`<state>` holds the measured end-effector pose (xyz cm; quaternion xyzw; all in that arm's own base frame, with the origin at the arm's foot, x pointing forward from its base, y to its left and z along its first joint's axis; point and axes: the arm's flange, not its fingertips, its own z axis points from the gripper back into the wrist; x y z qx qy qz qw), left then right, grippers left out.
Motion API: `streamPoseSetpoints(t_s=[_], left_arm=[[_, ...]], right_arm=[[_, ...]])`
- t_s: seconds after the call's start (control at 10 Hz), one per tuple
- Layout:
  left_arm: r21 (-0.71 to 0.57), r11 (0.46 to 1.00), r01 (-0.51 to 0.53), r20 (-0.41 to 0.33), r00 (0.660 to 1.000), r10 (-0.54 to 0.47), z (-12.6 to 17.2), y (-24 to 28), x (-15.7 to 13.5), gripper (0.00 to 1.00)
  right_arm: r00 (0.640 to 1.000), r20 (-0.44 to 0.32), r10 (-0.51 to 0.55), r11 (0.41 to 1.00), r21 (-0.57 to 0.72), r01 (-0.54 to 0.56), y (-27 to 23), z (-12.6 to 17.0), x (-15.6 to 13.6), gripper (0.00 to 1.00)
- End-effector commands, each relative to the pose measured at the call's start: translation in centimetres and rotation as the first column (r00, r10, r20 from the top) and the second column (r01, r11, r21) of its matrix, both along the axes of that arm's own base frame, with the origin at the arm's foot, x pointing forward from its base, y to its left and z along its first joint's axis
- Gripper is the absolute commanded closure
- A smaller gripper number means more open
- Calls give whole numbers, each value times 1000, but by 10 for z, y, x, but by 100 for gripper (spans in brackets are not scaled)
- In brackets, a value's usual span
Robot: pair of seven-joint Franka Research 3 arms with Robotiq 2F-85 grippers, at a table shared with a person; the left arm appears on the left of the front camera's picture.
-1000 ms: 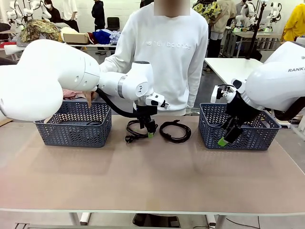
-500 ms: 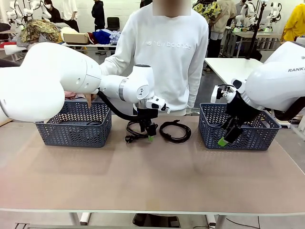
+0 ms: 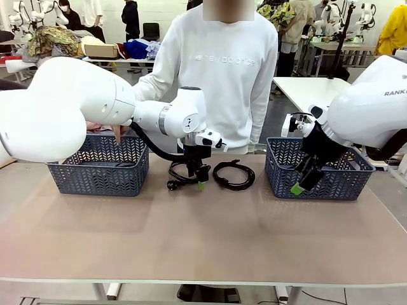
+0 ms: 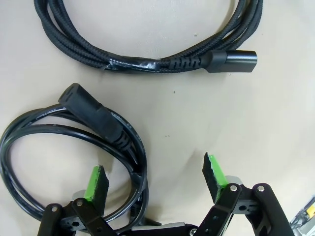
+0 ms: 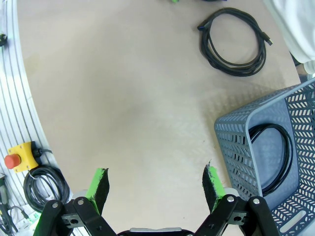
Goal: Organize the cables according to human instructions.
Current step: Pick up a bundle of cables and place it in the basket indicated by the human.
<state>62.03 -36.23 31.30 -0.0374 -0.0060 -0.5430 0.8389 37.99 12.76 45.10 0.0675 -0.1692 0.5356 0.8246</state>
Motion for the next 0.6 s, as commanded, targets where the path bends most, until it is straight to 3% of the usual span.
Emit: streamPoseSetpoints(t_s=[0.0, 0.1, 0.2, 0.3, 0.4, 0.5], left_arm=[[-26, 999, 21, -31, 999, -22, 3, 3, 2, 16], [-30, 999, 17, -28, 999, -18, 4, 3, 3, 19], [-31, 999, 13, -31, 999, -14, 4, 3, 3, 35], [-32, 999, 9, -31, 999, -10, 4, 4, 3, 38], [-32, 999, 4, -36, 999, -6, 4, 5, 3, 54], [-33, 999, 4, -40, 999, -5, 4, 5, 3, 57]], right_arm=[[1000, 2, -8, 1000, -5, 8, 2, -1, -1, 0], [1000, 2, -8, 1000, -5, 8, 2, -1, -1, 0], [1000, 2, -8, 1000, -5, 8, 2, -1, -1, 0], [1000, 2, -8, 1000, -5, 8, 2, -1, -1, 0], [1000, 2, -8, 1000, -5, 8, 2, -1, -1, 0], [1000, 2, -8, 1000, -5, 8, 2, -1, -1, 0]])
